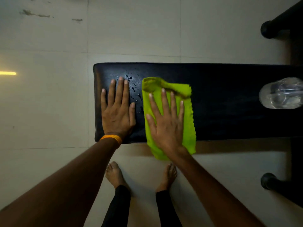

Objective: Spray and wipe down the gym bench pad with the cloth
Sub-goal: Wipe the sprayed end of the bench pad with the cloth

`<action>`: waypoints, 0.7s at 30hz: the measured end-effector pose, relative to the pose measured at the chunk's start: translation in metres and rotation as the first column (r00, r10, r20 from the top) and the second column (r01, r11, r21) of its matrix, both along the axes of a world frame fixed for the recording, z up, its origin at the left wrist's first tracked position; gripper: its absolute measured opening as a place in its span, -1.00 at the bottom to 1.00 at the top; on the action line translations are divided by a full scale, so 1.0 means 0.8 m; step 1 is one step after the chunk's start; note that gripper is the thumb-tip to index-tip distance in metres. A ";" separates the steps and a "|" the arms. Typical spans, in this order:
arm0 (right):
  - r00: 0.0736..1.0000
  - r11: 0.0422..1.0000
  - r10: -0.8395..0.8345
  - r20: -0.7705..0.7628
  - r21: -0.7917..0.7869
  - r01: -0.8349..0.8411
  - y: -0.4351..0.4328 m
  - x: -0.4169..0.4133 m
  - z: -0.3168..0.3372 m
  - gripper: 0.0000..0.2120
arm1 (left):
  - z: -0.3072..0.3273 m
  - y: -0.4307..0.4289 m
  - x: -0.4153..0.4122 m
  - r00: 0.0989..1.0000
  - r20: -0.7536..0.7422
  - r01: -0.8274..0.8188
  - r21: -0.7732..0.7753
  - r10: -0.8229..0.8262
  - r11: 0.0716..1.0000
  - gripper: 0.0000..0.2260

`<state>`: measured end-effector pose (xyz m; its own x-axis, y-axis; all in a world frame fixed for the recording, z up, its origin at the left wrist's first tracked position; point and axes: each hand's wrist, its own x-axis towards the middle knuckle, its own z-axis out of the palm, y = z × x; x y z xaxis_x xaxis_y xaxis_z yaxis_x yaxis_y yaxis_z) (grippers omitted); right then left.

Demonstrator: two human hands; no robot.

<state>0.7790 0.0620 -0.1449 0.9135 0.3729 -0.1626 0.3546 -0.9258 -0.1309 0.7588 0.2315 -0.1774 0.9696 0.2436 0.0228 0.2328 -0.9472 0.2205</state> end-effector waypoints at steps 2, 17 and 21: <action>0.994 0.994 0.107 -0.001 -0.028 -0.107 -0.034 0.029 -0.003 -0.44 | 0.000 0.001 -0.001 1.000 -0.005 0.001 -0.004 -0.001 1.000 -0.40; 0.992 0.996 -0.092 0.089 -0.011 0.094 -0.033 0.120 -0.015 -0.44 | -0.004 0.002 0.001 1.000 -0.007 0.001 -0.001 -0.001 1.000 -0.40; 0.958 0.963 -0.270 0.097 0.009 0.271 0.028 0.115 -0.015 -0.43 | -0.001 0.001 0.001 1.000 -0.009 0.003 0.002 -0.003 1.000 -0.39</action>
<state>0.8711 0.0843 -0.1566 0.9915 0.1091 -0.0703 0.1015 -0.9894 -0.1043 0.7595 0.2323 -0.1784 0.9704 0.2410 0.0146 0.2322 -0.9482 0.2169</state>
